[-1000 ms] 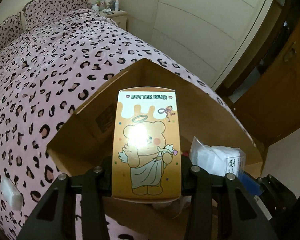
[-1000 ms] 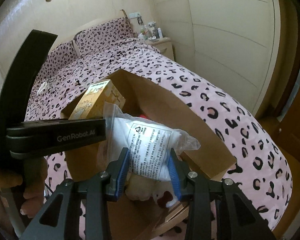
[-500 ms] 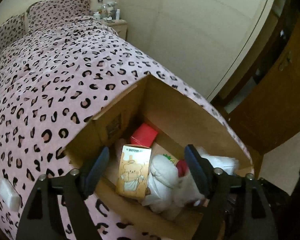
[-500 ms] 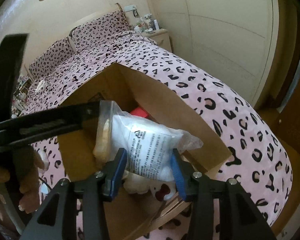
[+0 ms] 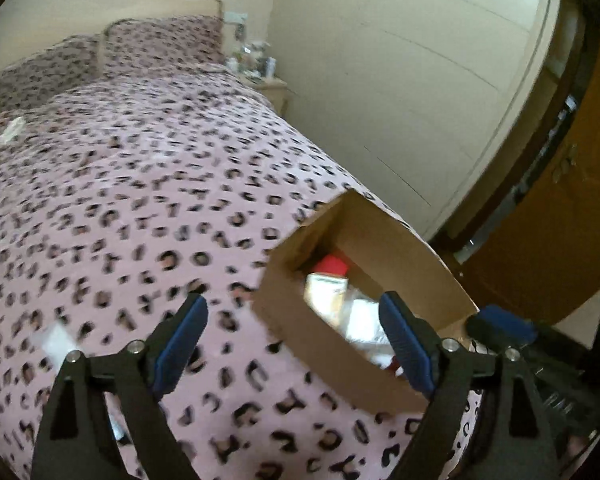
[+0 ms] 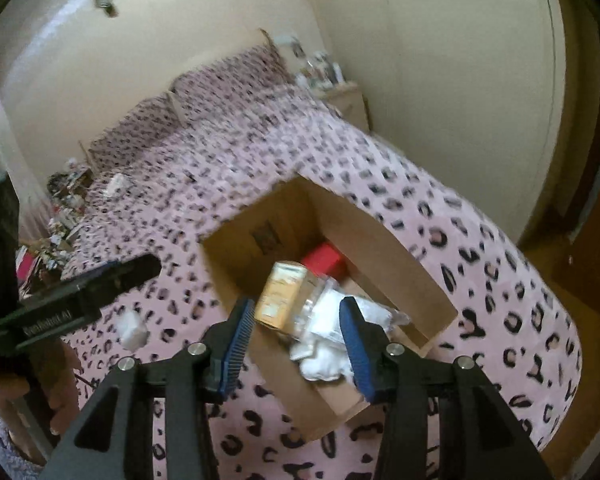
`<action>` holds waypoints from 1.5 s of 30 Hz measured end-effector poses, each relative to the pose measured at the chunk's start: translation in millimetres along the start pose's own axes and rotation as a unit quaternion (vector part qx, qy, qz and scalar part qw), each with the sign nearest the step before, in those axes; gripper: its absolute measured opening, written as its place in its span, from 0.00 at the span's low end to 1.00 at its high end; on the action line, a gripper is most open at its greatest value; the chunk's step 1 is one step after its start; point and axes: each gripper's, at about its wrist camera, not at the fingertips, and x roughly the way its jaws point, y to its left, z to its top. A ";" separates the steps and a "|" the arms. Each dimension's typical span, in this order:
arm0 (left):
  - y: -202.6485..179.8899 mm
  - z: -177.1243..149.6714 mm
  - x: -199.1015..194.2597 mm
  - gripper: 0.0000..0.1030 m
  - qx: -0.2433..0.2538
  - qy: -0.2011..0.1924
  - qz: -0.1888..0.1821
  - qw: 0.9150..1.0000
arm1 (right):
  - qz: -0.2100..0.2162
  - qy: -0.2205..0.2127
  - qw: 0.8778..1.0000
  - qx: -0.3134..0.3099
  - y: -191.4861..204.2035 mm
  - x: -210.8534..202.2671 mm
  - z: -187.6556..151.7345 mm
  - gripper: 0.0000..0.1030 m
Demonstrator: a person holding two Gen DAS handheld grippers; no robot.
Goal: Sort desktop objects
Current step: 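Lower both tools into the box and open them, releasing box and bag, then move both open tools back over the white pouch and blue triangle on the bed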
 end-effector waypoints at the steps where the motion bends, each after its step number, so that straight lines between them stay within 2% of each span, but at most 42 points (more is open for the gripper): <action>1: 6.9 -5.4 -11.8 0.89 -0.008 -0.005 0.008 1.000 | 0.004 -0.010 1.000 -0.009 9.0 -9.6 -0.9 0.44; 5: 47.8 -41.1 -67.1 0.92 -0.041 -0.034 0.056 0.997 | 0.024 -0.024 0.999 -0.036 37.8 -30.5 -12.6 0.44; 10: 109.8 -102.0 -111.6 0.94 -0.109 -0.037 0.114 0.987 | 0.066 -0.021 0.996 -0.060 71.9 -32.3 -45.3 0.44; 15: 163.0 -162.1 -134.1 0.94 -0.165 -0.023 0.167 0.972 | 0.083 0.003 0.994 -0.077 98.3 -11.0 -82.8 0.44; 20: 193.1 -214.2 -135.3 0.94 -0.180 0.001 0.203 0.962 | 0.100 0.040 0.990 -0.091 126.5 21.7 -130.4 0.44; 23: 209.2 -234.7 -126.9 0.94 -0.196 0.023 0.208 0.958 | 0.109 0.049 0.988 -0.097 141.6 39.5 -158.2 0.44; 25: 219.5 -241.9 -122.4 0.94 -0.207 0.031 0.204 0.956 | 0.119 0.067 0.986 -0.101 154.7 54.7 -177.4 0.44; 30: 231.6 -242.2 -119.6 0.94 -0.216 0.025 0.207 0.954 | 0.118 0.084 0.981 -0.133 185.5 73.8 -197.3 0.44; 37: 248.5 -238.2 -119.2 0.94 -0.234 0.021 0.213 0.949 | 0.138 0.088 0.975 -0.151 213.2 92.6 -198.6 0.44; 45: 272.9 -216.2 -78.8 0.94 -0.247 0.051 0.208 0.945 | 0.154 0.108 0.966 -0.177 243.5 121.5 -199.6 0.44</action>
